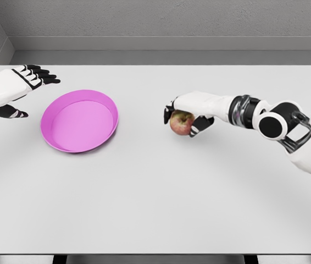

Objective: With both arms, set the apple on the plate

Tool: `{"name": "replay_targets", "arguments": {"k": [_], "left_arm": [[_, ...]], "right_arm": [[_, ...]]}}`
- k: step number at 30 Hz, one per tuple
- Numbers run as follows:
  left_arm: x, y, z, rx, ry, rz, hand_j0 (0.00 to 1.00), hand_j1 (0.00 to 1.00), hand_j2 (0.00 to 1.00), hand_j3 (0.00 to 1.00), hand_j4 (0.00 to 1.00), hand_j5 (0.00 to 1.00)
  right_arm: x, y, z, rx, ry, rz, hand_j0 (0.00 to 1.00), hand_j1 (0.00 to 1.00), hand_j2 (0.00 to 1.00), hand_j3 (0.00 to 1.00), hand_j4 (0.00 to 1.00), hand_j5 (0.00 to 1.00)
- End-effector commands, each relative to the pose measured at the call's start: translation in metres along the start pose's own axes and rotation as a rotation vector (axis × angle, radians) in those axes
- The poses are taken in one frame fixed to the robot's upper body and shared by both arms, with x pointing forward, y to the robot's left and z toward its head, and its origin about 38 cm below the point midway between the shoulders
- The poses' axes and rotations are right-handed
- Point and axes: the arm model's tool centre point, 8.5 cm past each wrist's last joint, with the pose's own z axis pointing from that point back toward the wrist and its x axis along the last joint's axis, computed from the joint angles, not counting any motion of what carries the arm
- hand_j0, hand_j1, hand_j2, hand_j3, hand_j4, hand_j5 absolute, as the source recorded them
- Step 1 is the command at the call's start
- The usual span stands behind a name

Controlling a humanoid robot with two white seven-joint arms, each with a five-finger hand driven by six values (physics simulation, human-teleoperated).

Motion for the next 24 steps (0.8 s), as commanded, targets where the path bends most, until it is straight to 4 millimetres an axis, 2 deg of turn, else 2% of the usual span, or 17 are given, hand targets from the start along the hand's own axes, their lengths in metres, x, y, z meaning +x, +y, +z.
{"name": "replay_targets", "arguments": {"k": [1, 9, 11, 12, 20, 21, 22, 24], "left_arm": [[0.000, 0.001, 0.000, 0.004, 0.001, 0.004, 1.00, 1.00, 1.00, 1.00, 1.00, 1.00], [0.000, 0.001, 0.000, 0.004, 0.001, 0.004, 1.00, 1.00, 1.00, 1.00, 1.00, 1.00], [0.000, 0.001, 0.000, 0.004, 0.001, 0.004, 1.00, 1.00, 1.00, 1.00, 1.00, 1.00], [0.000, 0.001, 0.000, 0.004, 0.001, 0.004, 1.00, 1.00, 1.00, 1.00, 1.00, 1.00], [0.000, 0.000, 0.000, 0.004, 0.001, 0.006, 1.00, 1.00, 1.00, 1.00, 1.00, 1.00], [0.000, 0.000, 0.000, 0.004, 0.001, 0.006, 1.00, 1.00, 1.00, 1.00, 1.00, 1.00], [0.000, 0.000, 0.000, 0.005, 0.001, 0.007, 1.00, 1.00, 1.00, 1.00, 1.00, 1.00], [0.000, 0.000, 0.000, 0.004, 0.001, 0.006, 1.00, 1.00, 1.00, 1.00, 1.00, 1.00]], "right_arm": [[0.004, 0.004, -0.004, 0.010, -0.012, -0.001, 0.55, 0.55, 0.55, 0.55, 0.55, 0.55], [0.013, 0.009, -0.013, 0.024, -0.035, -0.002, 0.55, 0.55, 0.55, 0.55, 0.55, 0.55], [0.013, 0.009, -0.013, 0.024, -0.032, -0.006, 0.70, 0.70, 0.70, 0.70, 0.70, 0.70], [0.012, 0.009, -0.013, 0.021, -0.027, -0.010, 1.00, 1.00, 1.00, 1.00, 1.00, 1.00], [0.007, 0.006, -0.008, 0.013, -0.018, -0.006, 1.00, 1.00, 1.00, 1.00, 1.00, 1.00], [0.003, 0.005, -0.005, 0.012, -0.007, -0.006, 1.00, 1.00, 1.00, 1.00, 1.00, 1.00], [-0.011, 0.002, 0.006, 0.003, 0.032, -0.005, 1.00, 1.00, 1.00, 1.00, 1.00, 1.00], [-0.049, -0.017, 0.050, -0.054, 0.146, 0.000, 1.00, 1.00, 1.00, 1.00, 1.00, 1.00]]}}
